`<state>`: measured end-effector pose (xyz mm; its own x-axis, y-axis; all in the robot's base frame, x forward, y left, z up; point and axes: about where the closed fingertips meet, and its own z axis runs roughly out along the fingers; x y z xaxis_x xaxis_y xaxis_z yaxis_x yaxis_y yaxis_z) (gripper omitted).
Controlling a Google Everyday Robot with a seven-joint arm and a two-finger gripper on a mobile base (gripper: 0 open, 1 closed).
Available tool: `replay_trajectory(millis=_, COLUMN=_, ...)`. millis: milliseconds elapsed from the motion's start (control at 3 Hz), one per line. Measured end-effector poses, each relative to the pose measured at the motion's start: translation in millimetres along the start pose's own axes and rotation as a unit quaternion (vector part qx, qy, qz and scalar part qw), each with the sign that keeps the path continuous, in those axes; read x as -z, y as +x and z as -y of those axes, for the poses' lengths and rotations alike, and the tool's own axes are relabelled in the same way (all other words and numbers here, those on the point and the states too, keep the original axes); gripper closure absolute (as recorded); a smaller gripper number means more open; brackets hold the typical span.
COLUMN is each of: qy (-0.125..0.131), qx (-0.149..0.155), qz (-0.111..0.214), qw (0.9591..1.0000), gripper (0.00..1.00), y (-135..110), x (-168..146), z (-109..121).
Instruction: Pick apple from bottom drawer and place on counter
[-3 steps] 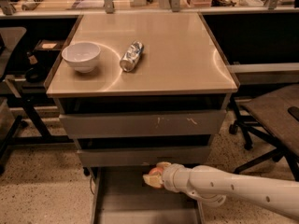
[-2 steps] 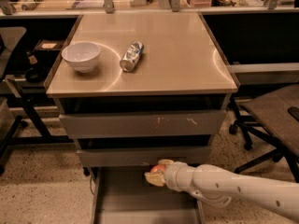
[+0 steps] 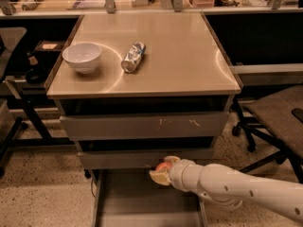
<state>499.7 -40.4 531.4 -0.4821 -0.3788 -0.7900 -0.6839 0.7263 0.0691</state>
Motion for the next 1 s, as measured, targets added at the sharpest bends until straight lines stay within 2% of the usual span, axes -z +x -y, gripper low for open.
replay_trajectory(millis=333, qy=0.017, qx=0.027, qz=0.008, qw=0.9994, gripper=1.0, y=-34, x=46, z=0)
replay_trajectory(millis=667, qy=0.017, qx=0.027, qz=0.008, qw=0.9994, gripper=1.0, y=-34, x=46, z=0)
replay_trajectory(millis=1000, qy=0.029, qx=0.037, qz=0.02, qw=0.9987, gripper=1.0, y=-61, x=66, z=5)
